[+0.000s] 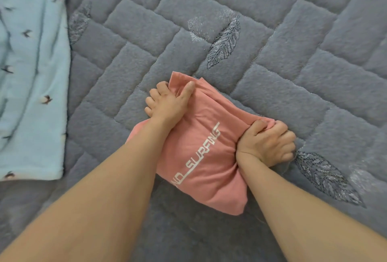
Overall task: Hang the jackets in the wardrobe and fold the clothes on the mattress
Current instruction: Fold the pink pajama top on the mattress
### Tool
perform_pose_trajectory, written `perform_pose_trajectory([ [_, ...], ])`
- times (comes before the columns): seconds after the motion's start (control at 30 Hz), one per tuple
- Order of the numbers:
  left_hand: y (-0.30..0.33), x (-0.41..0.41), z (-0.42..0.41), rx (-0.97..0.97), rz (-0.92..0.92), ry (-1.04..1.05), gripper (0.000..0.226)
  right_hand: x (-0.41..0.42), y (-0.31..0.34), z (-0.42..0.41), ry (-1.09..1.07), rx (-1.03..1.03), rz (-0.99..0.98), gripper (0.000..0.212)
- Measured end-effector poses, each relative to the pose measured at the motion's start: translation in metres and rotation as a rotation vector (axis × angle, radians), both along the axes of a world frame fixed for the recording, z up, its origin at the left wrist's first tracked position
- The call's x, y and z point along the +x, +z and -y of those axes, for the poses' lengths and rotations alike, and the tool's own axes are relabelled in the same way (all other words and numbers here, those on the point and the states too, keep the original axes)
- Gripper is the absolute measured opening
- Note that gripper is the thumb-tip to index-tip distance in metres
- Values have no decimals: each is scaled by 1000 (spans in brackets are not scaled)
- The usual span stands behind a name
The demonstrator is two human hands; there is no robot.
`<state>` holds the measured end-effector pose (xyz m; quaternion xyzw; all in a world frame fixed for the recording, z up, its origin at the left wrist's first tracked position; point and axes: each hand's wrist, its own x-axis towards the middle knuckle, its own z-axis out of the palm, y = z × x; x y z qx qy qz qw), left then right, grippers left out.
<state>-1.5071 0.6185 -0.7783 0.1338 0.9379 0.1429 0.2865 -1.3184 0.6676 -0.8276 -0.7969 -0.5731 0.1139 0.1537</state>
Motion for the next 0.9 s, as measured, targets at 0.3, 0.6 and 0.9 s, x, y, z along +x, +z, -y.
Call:
perform_pose_trajectory([
  [0.3, 49, 34, 53, 281, 330, -16, 34, 32, 38, 41, 108, -112, -609, 80],
  [0.6, 159, 82, 174, 551, 285, 267, 29, 57, 112, 93, 569, -970, -1036, 81],
  [0.9, 284, 147, 356, 717, 119, 784, 31, 33, 275, 179, 973, -992, -1015, 19],
])
